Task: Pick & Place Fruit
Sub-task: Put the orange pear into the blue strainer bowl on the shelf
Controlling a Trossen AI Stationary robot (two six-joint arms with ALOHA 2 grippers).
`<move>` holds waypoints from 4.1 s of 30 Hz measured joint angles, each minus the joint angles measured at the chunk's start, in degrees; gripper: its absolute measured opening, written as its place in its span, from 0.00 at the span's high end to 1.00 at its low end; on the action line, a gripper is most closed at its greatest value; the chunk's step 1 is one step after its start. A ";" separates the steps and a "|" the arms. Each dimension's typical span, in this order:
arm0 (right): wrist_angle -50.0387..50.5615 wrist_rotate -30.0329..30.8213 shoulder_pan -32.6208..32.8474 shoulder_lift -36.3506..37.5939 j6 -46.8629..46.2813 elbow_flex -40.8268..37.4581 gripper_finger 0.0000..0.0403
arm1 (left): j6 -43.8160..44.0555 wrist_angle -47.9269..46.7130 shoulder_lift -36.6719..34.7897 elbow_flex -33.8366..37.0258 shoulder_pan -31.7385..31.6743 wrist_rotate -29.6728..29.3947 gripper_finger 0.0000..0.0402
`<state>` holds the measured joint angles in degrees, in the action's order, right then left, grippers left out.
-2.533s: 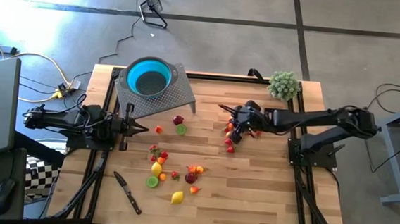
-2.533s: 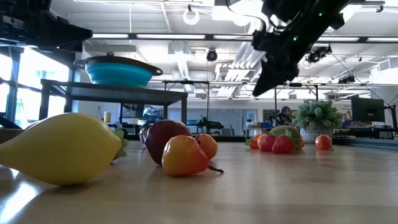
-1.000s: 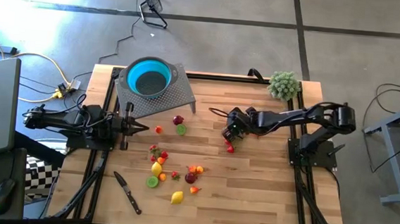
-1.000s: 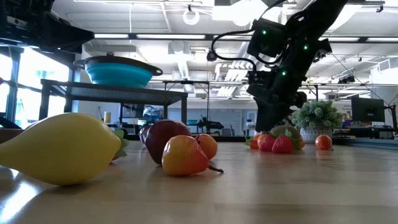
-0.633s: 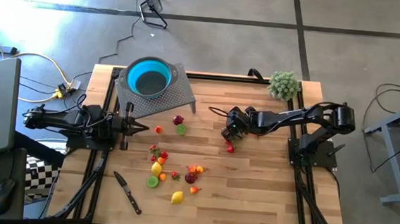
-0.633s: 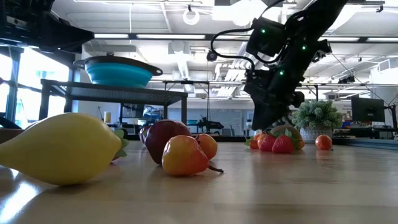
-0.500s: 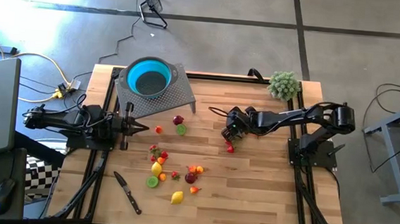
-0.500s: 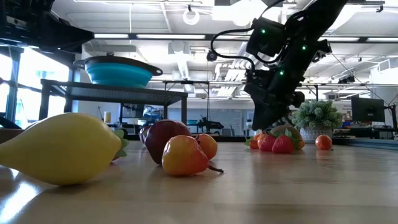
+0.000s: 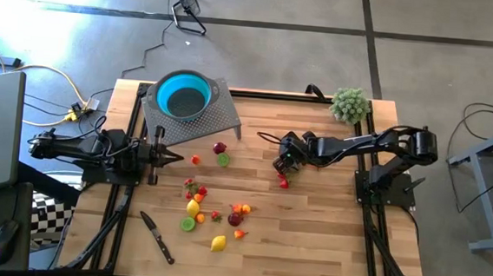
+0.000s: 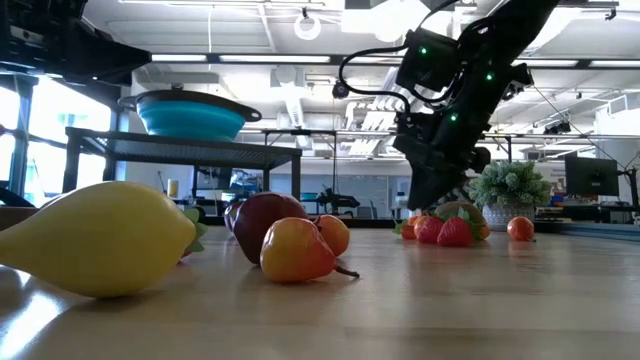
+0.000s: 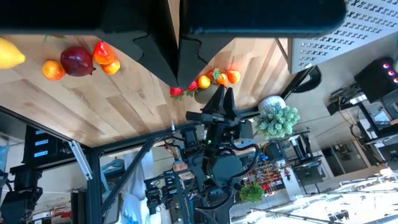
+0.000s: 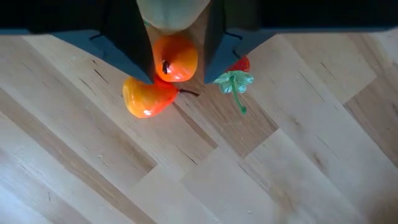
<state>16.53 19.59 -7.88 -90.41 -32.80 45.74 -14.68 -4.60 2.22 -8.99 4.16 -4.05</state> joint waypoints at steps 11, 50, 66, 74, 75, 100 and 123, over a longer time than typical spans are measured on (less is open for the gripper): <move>0.01 0.00 0.00 0.02 0.00 0.00 0.97 | 0.02 0.00 0.00 0.00 -0.02 0.00 1.00; -20.81 -5.13 0.37 19.41 20.45 0.07 0.99 | 11.94 0.98 -0.02 -0.02 -0.01 0.68 1.00; -29.72 -8.07 0.37 19.28 30.08 0.04 0.99 | 27.45 1.95 0.24 -0.04 -0.02 0.44 0.89; -31.13 -9.57 0.37 19.28 29.83 0.04 0.99 | 26.69 1.42 0.26 -0.04 0.00 1.89 0.64; -31.41 -9.60 0.37 19.28 29.85 0.04 0.99 | 26.70 1.42 0.26 -0.04 0.00 2.30 0.61; -31.77 -14.24 0.38 19.28 31.10 0.00 0.99 | 19.47 6.74 2.56 -0.02 0.00 -3.58 0.54; -36.69 -17.24 0.39 19.15 31.56 -0.02 0.99 | 19.44 16.40 8.68 0.02 -0.02 -7.51 0.54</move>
<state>-20.16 2.35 -7.49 -71.26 -1.23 45.71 4.76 11.80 10.90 -8.97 4.14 -11.56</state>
